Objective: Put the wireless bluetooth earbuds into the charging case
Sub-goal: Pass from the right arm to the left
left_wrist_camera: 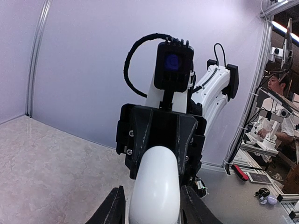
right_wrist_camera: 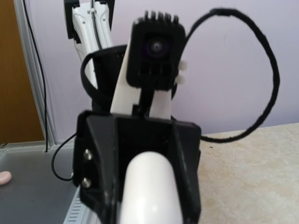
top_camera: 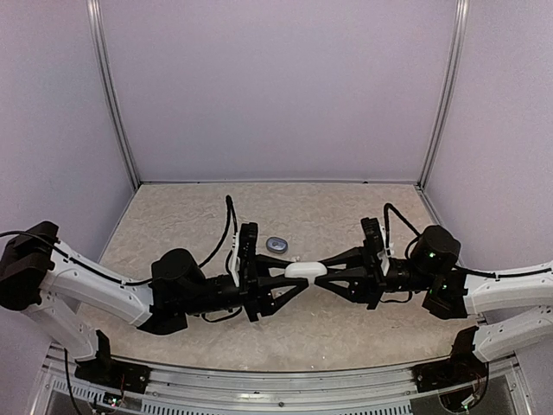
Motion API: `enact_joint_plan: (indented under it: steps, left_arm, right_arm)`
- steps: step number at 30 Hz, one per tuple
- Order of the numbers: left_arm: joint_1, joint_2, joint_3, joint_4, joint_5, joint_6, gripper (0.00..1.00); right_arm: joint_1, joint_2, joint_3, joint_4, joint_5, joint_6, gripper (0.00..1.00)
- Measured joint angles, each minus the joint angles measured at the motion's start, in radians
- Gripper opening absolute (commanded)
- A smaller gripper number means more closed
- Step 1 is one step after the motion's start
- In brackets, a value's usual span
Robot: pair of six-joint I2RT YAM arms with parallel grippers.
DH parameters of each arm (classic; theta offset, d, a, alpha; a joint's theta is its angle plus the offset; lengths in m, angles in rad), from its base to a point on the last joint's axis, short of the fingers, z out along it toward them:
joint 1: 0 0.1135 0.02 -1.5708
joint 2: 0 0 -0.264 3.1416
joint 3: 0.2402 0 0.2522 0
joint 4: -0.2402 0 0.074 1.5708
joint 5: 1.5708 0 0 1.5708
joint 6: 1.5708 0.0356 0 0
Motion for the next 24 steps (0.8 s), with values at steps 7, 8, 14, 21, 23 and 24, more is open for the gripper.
enact_joint_plan:
  steps: [7, 8, 14, 21, 23, 24]
  left_arm:
    - [-0.013, 0.039, 0.0, 0.049, -0.023, -0.015, 0.42]
    - [-0.014, 0.041, 0.0, 0.053, -0.027, -0.018, 0.42]
    - [-0.015, 0.041, 0.0, 0.075, -0.044, -0.023, 0.36]
    - [-0.017, 0.041, 0.0, 0.084, -0.043, -0.024, 0.25]
    - [-0.017, 0.041, -0.001, 0.089, -0.04, -0.025, 0.2]
    - [-0.017, 0.041, -0.001, 0.092, -0.037, -0.023, 0.18]
  right_arm:
    - [0.005, 0.0, 0.0, 0.019, 0.012, 0.0, 0.0]
    - [0.005, 0.0, 0.0, 0.023, 0.013, 0.0, 0.0]
    - [0.005, 0.0, 0.0, 0.036, 0.016, 0.004, 0.0]
    - [0.005, 0.0, 0.0, 0.042, 0.02, 0.007, 0.0]
    - [0.005, 0.0, 0.0, 0.045, 0.018, 0.011, 0.09]
    - [0.005, 0.0, 0.0, 0.047, 0.016, 0.013, 0.17]
